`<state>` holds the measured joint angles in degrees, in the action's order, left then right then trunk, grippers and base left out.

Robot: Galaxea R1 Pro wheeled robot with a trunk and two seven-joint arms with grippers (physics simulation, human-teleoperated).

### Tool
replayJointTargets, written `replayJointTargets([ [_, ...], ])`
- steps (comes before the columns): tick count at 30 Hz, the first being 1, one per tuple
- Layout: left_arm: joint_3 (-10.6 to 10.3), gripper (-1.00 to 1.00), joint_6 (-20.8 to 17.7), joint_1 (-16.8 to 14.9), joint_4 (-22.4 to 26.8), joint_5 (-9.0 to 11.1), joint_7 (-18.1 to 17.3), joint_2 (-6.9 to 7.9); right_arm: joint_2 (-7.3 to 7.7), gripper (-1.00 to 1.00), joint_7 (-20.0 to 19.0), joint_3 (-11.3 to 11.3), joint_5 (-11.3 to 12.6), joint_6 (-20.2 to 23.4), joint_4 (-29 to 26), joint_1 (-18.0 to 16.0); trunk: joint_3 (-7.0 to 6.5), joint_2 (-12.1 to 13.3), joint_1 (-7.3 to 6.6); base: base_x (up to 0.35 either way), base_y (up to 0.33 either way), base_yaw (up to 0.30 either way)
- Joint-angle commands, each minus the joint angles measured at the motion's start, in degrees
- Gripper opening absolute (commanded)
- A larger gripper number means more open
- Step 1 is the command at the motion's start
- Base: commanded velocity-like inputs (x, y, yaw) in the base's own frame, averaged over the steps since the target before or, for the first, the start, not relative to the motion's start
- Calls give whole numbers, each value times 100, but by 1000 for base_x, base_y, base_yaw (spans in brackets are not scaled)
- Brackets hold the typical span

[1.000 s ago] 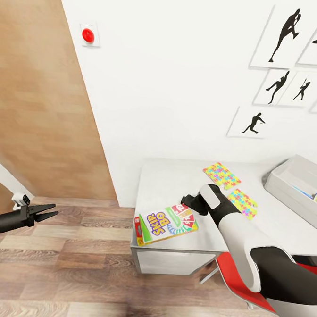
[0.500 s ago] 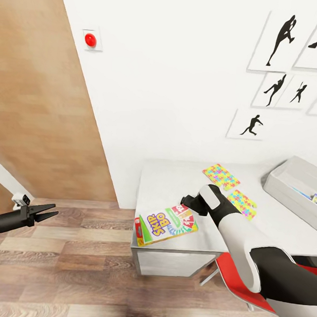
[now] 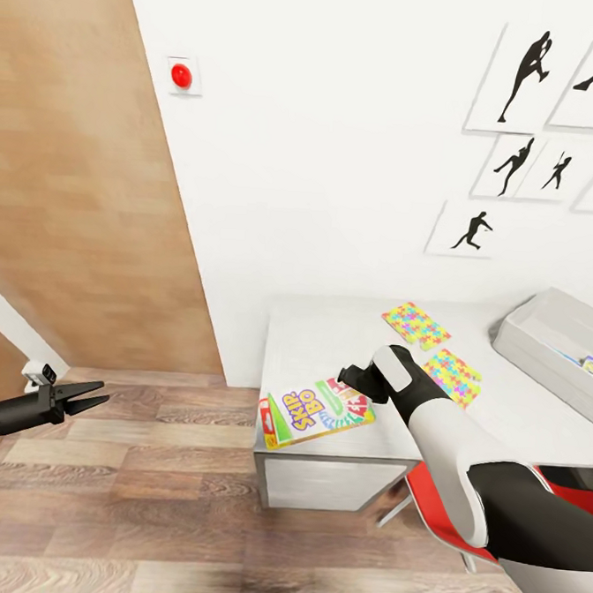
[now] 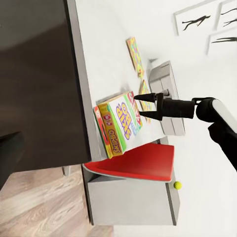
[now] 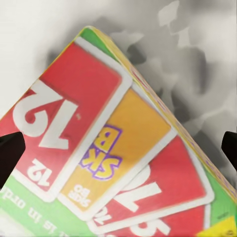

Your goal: Put all the toys in the child's room - the three board games (two on the bed and one on the table), the two jigsaw puzzles on the table, and the tennis ball on the table - inside the toy box on the table in the child's room.

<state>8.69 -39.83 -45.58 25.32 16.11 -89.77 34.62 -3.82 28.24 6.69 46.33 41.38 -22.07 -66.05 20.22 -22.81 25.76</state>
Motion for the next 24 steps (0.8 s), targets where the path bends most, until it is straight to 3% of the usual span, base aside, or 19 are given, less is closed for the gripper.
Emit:
replayJointTargets([
  [1, 0, 100, -60, -4, 0, -3, -23, 1, 6, 100, 51, 43, 61, 11, -7, -4, 10, -11, 3, -29, 27, 0],
  [24, -5, 100, -60, -4, 0, -3, -23, 1, 4, 100, 50, 43, 61, 11, -7, -4, 10, -11, 3, -4, 51, 0],
])
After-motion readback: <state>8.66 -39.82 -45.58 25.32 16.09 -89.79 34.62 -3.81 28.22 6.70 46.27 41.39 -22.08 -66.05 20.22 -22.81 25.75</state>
